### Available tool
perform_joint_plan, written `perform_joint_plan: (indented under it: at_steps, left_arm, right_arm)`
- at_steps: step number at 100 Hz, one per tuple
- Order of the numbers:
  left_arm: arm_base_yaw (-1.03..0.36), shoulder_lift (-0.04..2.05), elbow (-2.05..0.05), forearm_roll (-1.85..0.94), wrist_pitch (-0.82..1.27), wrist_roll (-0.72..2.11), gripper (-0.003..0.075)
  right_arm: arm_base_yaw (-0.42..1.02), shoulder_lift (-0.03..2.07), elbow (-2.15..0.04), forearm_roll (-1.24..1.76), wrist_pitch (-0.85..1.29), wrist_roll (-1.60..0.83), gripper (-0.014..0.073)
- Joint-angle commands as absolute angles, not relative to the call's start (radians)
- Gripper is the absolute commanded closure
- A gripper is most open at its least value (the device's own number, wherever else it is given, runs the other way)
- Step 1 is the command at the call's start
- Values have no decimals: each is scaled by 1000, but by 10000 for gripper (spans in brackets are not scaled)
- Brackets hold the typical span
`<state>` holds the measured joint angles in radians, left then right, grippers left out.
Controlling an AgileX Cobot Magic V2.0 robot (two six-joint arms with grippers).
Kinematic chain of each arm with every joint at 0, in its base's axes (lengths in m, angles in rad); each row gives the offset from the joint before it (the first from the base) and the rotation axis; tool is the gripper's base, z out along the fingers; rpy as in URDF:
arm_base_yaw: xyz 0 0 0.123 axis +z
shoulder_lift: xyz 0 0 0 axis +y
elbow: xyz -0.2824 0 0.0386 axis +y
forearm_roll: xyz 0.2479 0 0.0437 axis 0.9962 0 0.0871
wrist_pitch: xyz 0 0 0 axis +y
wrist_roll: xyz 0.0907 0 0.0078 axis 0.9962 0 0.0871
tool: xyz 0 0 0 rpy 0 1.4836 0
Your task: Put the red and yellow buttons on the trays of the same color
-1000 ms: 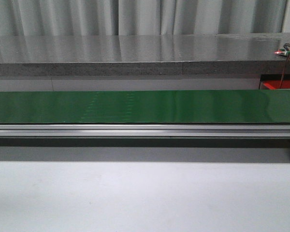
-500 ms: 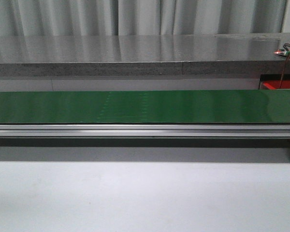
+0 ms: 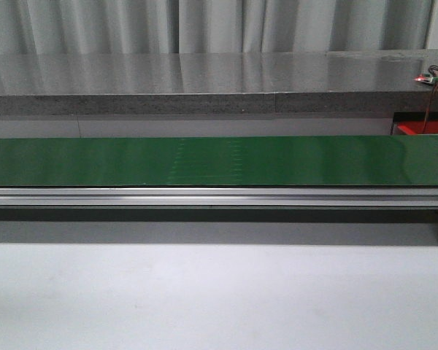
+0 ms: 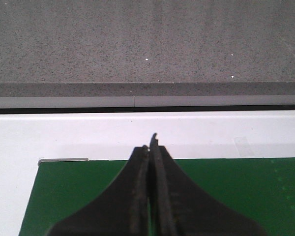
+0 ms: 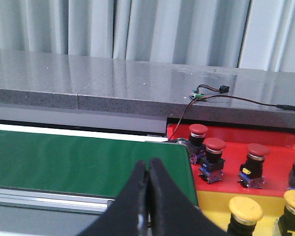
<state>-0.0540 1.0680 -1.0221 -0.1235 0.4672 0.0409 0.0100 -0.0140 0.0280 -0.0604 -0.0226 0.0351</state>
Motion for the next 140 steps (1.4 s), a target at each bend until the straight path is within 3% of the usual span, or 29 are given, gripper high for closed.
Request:
perform_joint_plan:
  at_steps: [1, 90, 120, 140]
  left_arm:
    - [-59, 1049, -1047, -137, 400, 42, 740]
    - [-63, 1030, -1042, -137, 399, 42, 739]
    - [-95, 895, -844, -46, 141, 34, 739]
    - [-87, 761, -694, -29, 104, 34, 740]
  right_arm:
    - [11, -29, 11, -75, -109, 38, 667]
    - [11, -29, 11, -75, -109, 38, 667]
    - [11, -29, 11, -75, -109, 38, 667]
    - [12, -29, 11, -75, -109, 38, 667]
